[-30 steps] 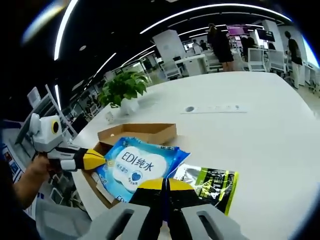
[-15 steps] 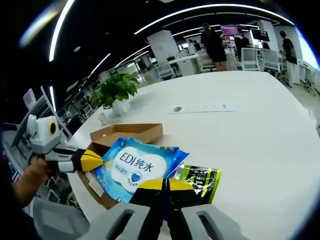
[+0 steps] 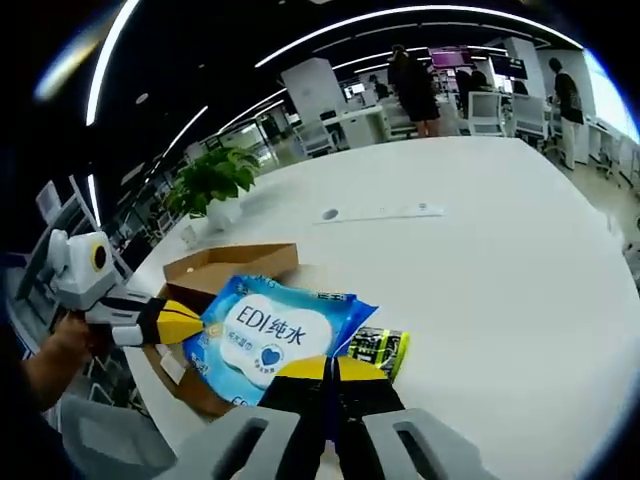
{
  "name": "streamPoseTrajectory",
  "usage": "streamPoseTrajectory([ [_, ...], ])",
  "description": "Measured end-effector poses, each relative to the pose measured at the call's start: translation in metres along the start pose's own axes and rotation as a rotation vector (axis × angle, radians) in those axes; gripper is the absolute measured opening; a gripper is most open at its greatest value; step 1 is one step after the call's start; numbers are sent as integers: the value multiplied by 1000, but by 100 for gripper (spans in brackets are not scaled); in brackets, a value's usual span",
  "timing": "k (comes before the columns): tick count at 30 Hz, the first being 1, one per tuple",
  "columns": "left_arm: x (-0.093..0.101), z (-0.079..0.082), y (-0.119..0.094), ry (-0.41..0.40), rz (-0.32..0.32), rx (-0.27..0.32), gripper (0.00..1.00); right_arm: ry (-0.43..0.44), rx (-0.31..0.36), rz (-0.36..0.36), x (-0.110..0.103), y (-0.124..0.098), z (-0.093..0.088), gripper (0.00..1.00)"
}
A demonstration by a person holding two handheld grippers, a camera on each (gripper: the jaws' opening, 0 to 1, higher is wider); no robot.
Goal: Operate the shoe box by opening the lid, removing the specified soft item, and placing it in the target area until the item is outside and the box remains undamaged.
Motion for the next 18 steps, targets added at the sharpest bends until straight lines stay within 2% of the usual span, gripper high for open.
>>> streamPoseTrajectory([
  [5,-2,-1,9,14,-4,-22,0,-1,-6,-8,7,6,-3,0],
  [18,-8,-8,32,87,-2,-128,0,-16,-21,-5,19,24,-9,0],
])
Point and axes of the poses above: the point that each gripper's makers call its tool centre point, and the gripper's own axes: y roughly forward along the fingers, x roughly to its right, z roughly out of its top, the point moved 8 cm from there along -y, roughly backward along the fingers, and after that the axes turned 15 degrees about -z, right-handed, at the moved point
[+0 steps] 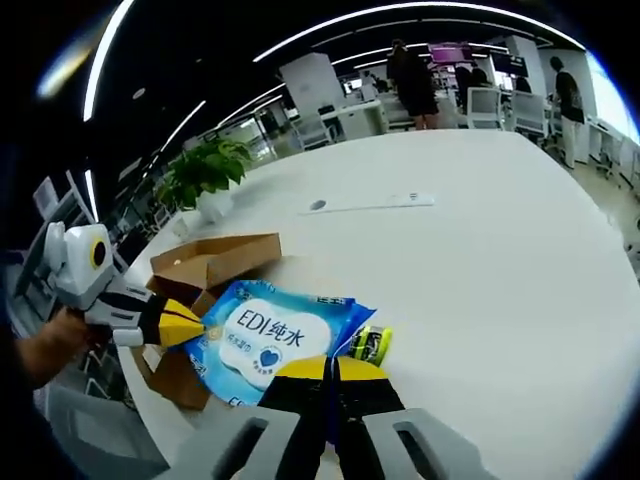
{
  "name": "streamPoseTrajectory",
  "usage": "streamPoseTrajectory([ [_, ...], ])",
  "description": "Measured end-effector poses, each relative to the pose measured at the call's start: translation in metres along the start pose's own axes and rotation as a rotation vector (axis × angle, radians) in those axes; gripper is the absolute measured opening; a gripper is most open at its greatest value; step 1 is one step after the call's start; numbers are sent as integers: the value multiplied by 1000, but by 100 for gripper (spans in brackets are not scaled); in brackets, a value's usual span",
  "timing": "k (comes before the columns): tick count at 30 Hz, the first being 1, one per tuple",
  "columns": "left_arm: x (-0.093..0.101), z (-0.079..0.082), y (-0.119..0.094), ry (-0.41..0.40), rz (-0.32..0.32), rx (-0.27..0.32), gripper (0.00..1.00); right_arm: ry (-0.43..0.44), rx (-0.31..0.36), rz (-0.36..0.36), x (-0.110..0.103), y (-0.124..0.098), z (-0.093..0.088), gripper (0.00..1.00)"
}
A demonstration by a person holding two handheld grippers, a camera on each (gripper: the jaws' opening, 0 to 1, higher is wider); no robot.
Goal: Operate the shoe box by opening the lid, removing the specified soft item, and placing it in the target area until the item is outside and the box remains undamaged.
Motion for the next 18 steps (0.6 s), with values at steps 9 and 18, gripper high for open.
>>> streamPoseTrajectory([
  [9,-2,-2,15,96,12,-102,0,-19,-26,-6,6,14,-6,0],
  [18,-4,-8,27,156,24,-188,0,-22,-48,-15,12,29,-11,0],
])
Point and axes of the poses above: the point that each gripper's makers call its tool centre point, and the gripper's own axes: y roughly forward along the fingers, x roughly to its right, z roughly out of its top, the point moved 8 cm from there along -y, roughly backward along the fingers, and after that the axes turned 15 degrees about -z, right-handed, at the moved point
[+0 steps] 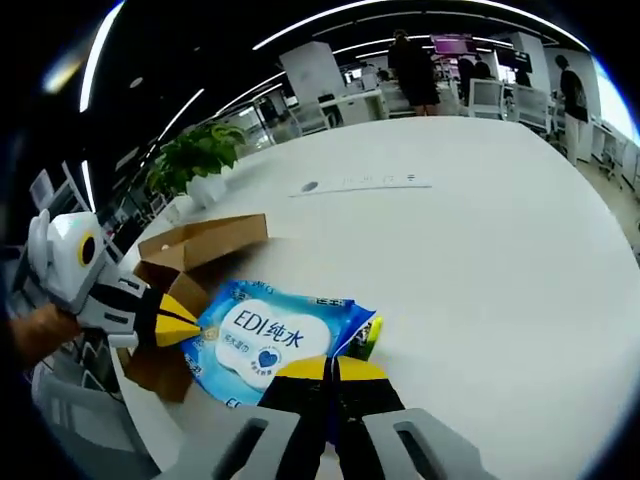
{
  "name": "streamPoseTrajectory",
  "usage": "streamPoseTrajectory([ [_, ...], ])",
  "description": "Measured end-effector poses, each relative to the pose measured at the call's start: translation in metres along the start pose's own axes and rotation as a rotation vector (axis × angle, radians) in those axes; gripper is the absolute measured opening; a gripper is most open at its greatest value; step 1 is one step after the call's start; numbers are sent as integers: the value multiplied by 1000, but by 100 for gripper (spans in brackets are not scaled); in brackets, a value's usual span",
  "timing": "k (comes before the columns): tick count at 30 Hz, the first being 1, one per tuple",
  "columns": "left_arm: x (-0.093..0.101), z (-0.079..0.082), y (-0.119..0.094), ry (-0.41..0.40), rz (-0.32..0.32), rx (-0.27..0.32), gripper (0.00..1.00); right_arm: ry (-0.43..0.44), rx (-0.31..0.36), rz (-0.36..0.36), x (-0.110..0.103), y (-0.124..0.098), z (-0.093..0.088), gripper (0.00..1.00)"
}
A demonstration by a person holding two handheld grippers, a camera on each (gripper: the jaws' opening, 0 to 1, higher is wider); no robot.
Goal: Operate the shoe box by opening the lid, removing the specified soft item, and placing it in the target area until the item is outside and the box remains undamaged.
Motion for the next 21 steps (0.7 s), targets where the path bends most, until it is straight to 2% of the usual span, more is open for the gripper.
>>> streamPoseTrajectory([
  [12,-3,-4,9,96,23,-92,0,11,-1,-9,0,11,-8,0],
  [21,-2,-5,12,111,10,-118,0,-1,1,-26,2,12,-8,0],
])
Point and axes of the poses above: the point that each gripper's makers call its tool centre point, and the gripper's own axes: y roughly forward along the fingers, x roughly to its right, z roughly out of its top, the point moved 8 cm from there along -y, roughly backward along the fingers, and after that the axes turned 15 degrees about -z, right-handed, at the moved point
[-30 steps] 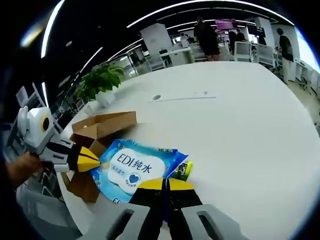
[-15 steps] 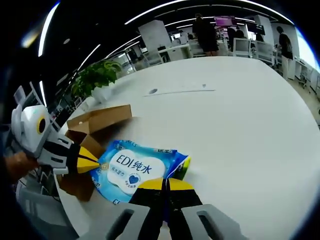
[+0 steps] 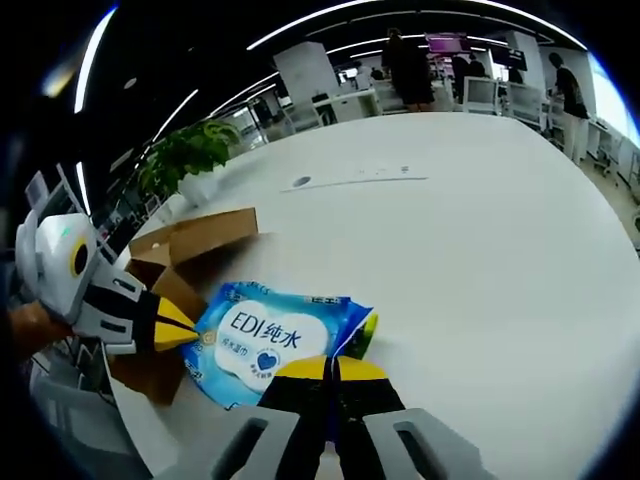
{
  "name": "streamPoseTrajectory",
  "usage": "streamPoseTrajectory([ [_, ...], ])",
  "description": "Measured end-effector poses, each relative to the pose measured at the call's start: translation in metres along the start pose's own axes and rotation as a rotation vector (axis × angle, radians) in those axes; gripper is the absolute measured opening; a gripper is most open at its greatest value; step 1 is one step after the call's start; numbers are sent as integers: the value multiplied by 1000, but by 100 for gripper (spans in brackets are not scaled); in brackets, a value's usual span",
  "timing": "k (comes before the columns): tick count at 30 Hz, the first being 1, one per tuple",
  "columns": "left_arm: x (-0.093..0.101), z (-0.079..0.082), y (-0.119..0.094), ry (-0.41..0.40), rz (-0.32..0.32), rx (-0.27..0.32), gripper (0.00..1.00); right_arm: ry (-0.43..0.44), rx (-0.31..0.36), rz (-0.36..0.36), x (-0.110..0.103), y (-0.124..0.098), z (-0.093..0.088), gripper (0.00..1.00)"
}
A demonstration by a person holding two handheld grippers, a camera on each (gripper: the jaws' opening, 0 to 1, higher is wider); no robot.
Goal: Operate the shoe box by opening the lid, removing the specified soft item, and placing it in the target area until the item is outside and the box remains undamaged.
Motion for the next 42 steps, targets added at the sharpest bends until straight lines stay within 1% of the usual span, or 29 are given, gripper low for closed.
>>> streamPoseTrajectory([
  [4,2,-2,2,6,-8,-17,0,-1,-3,-3,-1,0,-2,0],
  [7,3,-4,4,-1,-23,-30,0,0,-20,-5,-1,1,-7,0],
  [9,4,-4,4,-7,-25,-29,0,2,-24,-24,1,2,-9,0],
  [12,4,-4,3,-5,-29,-33,0,16,-27,-27,1,2,-11,0],
  [17,5,-6,4,2,-22,-39,0,9,-24,-43,2,3,-13,0],
  [21,6,-6,3,1,-16,-30,1,22,-14,-48,3,2,-14,0],
  [26,5,-7,-2,-23,-17,4,3,21,-12,-49,3,-1,-16,3],
  [31,5,-8,-7,-61,-31,49,6,18,-6,-45,3,-5,-18,6],
  [33,7,-6,-10,-65,-33,64,8,8,0,-42,3,-8,-18,6],
  [35,8,-2,-14,-71,-39,91,7,2,6,-40,3,-11,-17,8],
  [42,13,8,-26,-56,-51,146,10,-15,34,-30,-1,-19,-13,14],
])
Point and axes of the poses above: the point that each gripper's makers call its tool centre point, and the gripper's own axes: y roughly forward along the fingers, x roughly to its right, z roughly out of its top, the point moved 8 cm from there along -y, roughly backward along the fingers, and after that the axes turned 15 degrees about -z, right-handed, at the moved point
